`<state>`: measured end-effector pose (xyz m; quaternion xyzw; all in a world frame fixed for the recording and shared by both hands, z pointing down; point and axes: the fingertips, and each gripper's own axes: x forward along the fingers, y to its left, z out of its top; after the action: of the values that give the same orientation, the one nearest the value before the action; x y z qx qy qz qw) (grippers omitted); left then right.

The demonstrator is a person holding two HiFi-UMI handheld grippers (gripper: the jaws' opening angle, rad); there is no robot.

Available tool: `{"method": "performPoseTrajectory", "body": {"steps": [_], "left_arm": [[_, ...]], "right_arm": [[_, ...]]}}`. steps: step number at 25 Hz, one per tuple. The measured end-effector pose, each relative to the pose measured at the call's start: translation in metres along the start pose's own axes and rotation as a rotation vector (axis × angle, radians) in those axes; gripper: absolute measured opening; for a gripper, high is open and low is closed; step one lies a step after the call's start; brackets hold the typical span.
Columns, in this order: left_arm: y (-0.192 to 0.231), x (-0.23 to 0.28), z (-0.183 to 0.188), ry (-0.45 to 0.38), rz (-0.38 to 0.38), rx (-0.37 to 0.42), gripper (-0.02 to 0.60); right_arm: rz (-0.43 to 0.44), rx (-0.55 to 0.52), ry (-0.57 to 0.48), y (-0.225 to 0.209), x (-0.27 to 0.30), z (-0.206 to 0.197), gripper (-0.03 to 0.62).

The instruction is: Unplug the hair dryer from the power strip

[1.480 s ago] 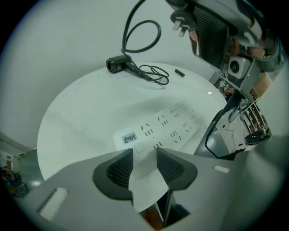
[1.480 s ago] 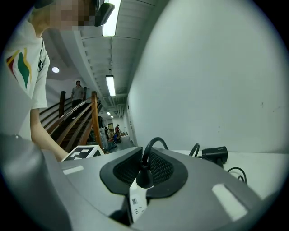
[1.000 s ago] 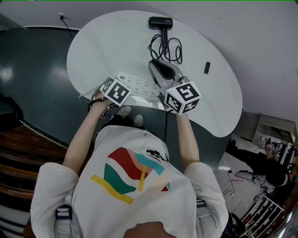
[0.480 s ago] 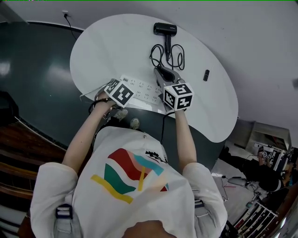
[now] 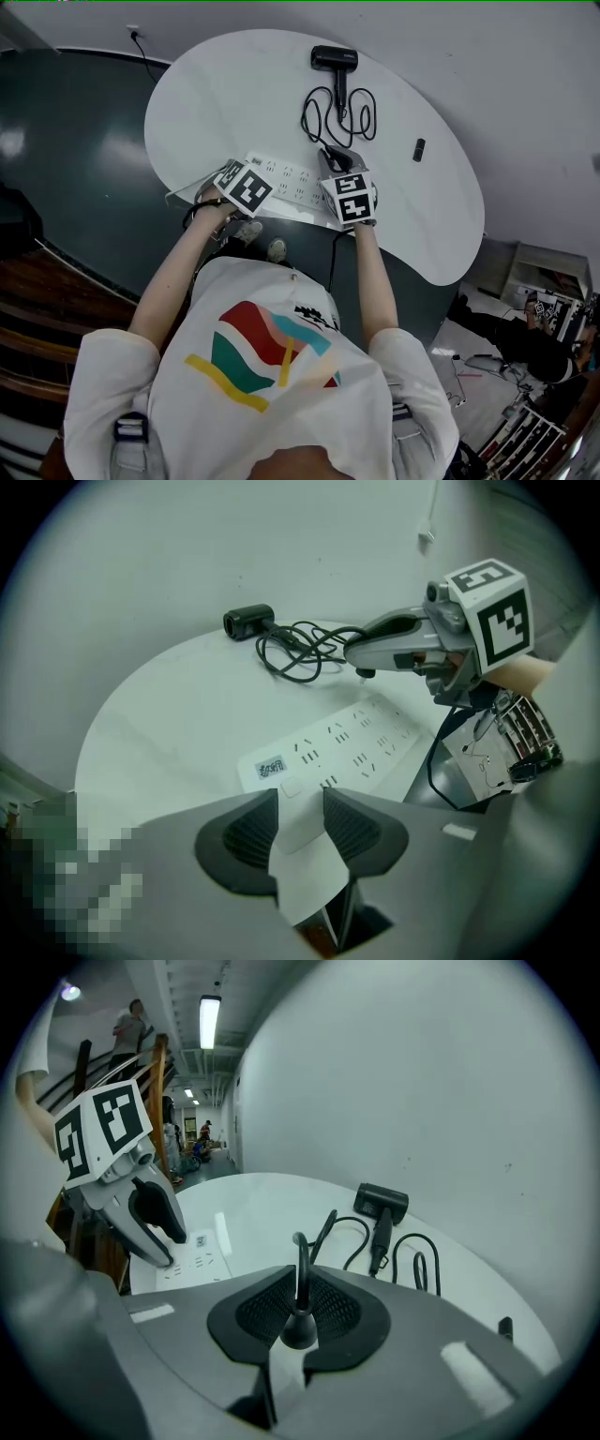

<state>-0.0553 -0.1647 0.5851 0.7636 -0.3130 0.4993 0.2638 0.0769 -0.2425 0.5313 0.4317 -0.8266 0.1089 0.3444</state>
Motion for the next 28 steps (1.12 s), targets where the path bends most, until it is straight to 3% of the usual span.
{"method": "performPoseTrajectory", "body": {"steps": [19,28], "left_arm": [[0.001,0.0,0.0,0.015,-0.007,0.01,0.151],[0.001,0.0,-0.001,0.018,-0.018,0.025,0.149]], "right_arm": [[-0.057,0.034,0.107,-0.021,0.003,-0.055,0.06],[-0.092,0.072,0.079,-0.027,-0.001,-0.056,0.077]]}}
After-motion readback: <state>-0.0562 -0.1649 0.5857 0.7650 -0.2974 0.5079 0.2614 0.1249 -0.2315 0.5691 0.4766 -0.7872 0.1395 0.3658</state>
